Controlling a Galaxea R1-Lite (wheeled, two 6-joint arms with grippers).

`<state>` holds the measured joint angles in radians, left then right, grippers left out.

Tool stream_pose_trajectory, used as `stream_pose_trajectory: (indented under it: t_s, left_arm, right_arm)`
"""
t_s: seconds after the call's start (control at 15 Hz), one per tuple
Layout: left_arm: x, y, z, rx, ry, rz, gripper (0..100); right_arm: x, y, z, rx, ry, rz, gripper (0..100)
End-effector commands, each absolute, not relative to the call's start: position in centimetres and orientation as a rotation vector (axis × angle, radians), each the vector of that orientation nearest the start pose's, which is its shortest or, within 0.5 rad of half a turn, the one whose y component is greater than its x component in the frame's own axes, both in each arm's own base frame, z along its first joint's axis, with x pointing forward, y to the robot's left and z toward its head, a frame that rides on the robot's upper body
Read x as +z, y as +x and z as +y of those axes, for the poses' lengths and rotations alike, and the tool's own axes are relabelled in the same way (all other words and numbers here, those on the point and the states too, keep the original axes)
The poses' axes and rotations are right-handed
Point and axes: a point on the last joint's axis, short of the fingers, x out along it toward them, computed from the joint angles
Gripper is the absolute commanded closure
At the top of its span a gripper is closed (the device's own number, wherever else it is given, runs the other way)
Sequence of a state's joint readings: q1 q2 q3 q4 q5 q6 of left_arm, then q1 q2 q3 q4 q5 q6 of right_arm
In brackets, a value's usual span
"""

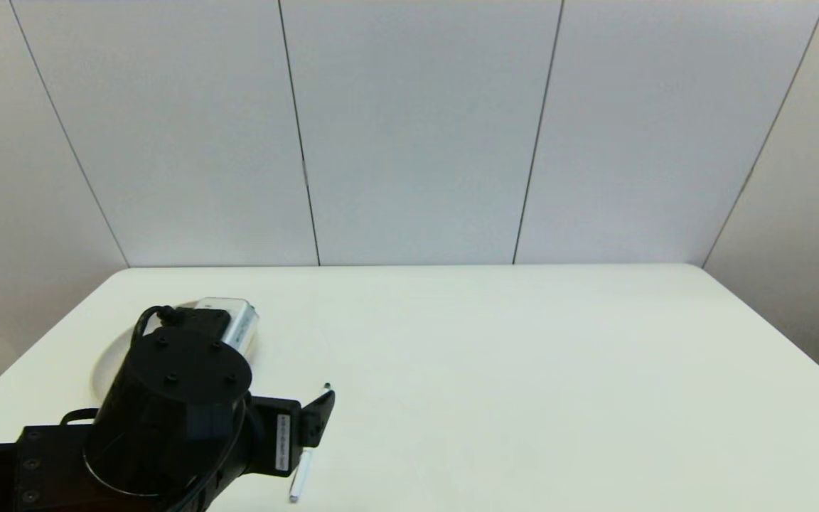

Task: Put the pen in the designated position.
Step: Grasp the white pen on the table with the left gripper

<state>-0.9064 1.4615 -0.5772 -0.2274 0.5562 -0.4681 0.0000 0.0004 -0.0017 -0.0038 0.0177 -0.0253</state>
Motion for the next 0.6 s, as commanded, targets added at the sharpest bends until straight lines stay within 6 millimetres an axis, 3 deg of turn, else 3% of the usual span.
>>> stream_pose_trajectory:
  t_s: [0.07,0.6]
  left_arm:
    - [12.9,15.3,-17.5,-0.206,0.006,0.567,0]
    - [10.7,14.3,-17.2,-0.207,0.084,0.631,0]
  right_arm:
    - [7.6,-2.3,0.0,0.018,-0.026,-0.005,0]
    - [7.6,-2.3,0.0,0.018,-0.026,-0.005,0]
